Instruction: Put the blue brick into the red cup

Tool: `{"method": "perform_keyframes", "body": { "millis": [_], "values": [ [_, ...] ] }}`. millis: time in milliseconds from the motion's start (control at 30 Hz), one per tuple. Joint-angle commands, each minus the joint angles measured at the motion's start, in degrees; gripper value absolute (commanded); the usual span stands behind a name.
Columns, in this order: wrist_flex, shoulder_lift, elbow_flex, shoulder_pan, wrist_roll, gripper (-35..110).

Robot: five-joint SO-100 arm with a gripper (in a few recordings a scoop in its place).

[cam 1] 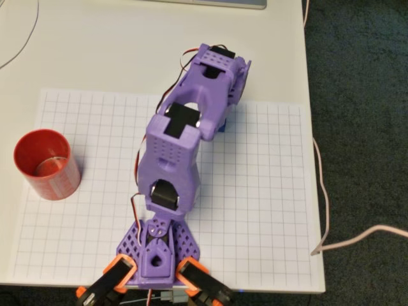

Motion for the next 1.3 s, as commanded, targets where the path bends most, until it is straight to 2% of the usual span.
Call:
{"method": "perform_keyframes", "body": {
  "millis": [0,400,600,800,933,1133,1267],
  "values": [
    [-0.1,1.2,-1.7,0.9,0.1,0],
    [-0.9,2.2,-3.7,1.3,2.1,0],
    [1.4,10.5,-14.2,3.5,6.9,0],
    [4.2,19.6,-26.7,1.1,5.6,0],
    [3.5,24.4,-30.7,-5.2,4.7,0],
    [4.0,31.4,-34.5,-20.1,4.1,0],
    [11.3,32.7,-43.0,-32.3,4.2,0]
  ]
}}
